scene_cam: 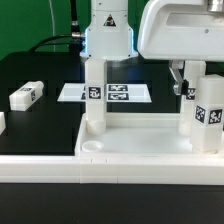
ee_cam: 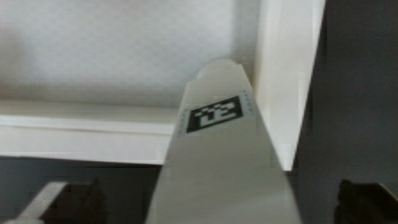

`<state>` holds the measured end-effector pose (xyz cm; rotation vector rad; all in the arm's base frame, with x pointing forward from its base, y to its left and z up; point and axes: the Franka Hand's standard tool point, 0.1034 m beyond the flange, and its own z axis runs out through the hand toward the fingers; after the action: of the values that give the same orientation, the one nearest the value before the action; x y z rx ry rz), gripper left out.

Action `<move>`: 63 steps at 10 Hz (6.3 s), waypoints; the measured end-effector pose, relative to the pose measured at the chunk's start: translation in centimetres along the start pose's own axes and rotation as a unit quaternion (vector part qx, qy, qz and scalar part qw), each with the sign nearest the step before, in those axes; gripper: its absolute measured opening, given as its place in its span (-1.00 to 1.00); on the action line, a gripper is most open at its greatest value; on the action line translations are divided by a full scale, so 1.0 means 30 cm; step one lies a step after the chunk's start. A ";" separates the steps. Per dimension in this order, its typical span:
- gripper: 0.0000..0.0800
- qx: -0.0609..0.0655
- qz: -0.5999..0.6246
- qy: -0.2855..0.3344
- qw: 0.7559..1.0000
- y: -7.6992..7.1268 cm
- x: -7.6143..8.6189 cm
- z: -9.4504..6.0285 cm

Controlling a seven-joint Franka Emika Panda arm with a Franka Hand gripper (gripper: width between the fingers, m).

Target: Assemble desk

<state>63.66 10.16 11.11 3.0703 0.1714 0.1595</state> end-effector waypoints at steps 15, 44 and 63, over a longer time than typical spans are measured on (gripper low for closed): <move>-0.27 0.008 0.385 -0.007 0.923 0.010 -0.009 0.010; 0.62 0.007 0.086 -0.010 0.996 -0.015 -0.014 0.012; -0.27 0.015 0.542 -0.019 0.840 0.005 -0.016 0.017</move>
Offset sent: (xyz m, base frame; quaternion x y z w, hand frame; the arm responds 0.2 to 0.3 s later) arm 0.0000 0.0000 0.0000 0.0000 0.0000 0.0000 1.0000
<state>63.24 9.92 10.57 2.7571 -1.5667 0.1288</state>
